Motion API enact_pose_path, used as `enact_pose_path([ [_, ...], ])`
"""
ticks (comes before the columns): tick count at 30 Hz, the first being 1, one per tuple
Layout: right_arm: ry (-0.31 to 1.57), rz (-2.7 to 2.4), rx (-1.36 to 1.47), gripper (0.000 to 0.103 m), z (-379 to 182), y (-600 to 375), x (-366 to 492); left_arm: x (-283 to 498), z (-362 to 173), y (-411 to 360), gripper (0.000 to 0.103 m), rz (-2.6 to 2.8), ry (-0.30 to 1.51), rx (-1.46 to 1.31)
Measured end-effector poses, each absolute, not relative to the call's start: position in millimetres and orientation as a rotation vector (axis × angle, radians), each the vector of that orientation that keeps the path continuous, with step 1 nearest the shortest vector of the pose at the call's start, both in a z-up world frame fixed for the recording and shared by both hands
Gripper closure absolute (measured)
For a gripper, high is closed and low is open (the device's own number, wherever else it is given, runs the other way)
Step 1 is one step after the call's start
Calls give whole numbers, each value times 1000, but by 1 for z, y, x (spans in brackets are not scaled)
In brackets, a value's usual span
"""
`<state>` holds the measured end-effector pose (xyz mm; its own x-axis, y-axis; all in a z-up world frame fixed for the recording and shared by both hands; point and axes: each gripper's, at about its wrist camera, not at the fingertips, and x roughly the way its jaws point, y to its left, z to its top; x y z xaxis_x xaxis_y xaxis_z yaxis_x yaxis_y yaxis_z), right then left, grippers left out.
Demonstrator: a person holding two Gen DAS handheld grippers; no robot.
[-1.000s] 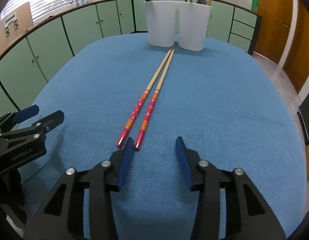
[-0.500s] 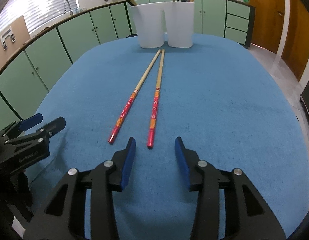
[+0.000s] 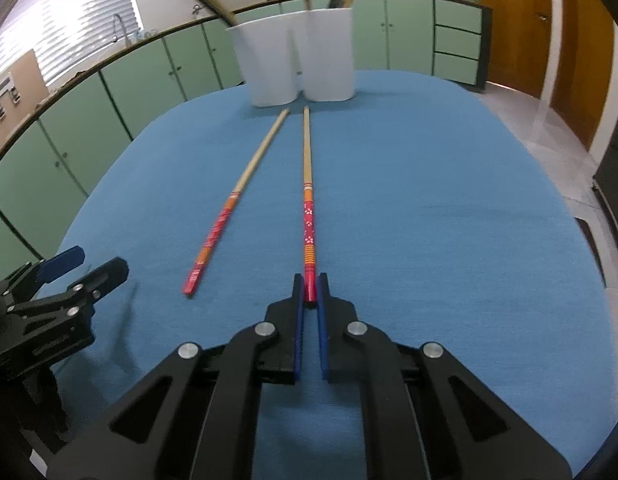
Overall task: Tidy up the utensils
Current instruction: 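Grasp the last red-patterned chopstick with the left tool while the right tool holds its own, then lift both red-patterned chopsticks up toward the white cups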
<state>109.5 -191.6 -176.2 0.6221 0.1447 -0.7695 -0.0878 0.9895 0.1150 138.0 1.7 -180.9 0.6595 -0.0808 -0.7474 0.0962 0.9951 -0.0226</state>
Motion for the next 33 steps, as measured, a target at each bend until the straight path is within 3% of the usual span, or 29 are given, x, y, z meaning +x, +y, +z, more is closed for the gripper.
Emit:
enact_pose_path([
  [10,891,103,92,98,-179,-222,107,140,-184,-48,27,-202,866,44],
  [17,908,128,95,98,-181,-225,108,148,-190,-64,43,-203,893,73],
  [24,915,149,89,96,-181,-226,107,148,-189,-67,70,-210,886,70],
  [33,914,158,79,97,-182,-225,106,146,-188,-75,96,-223,885,77],
])
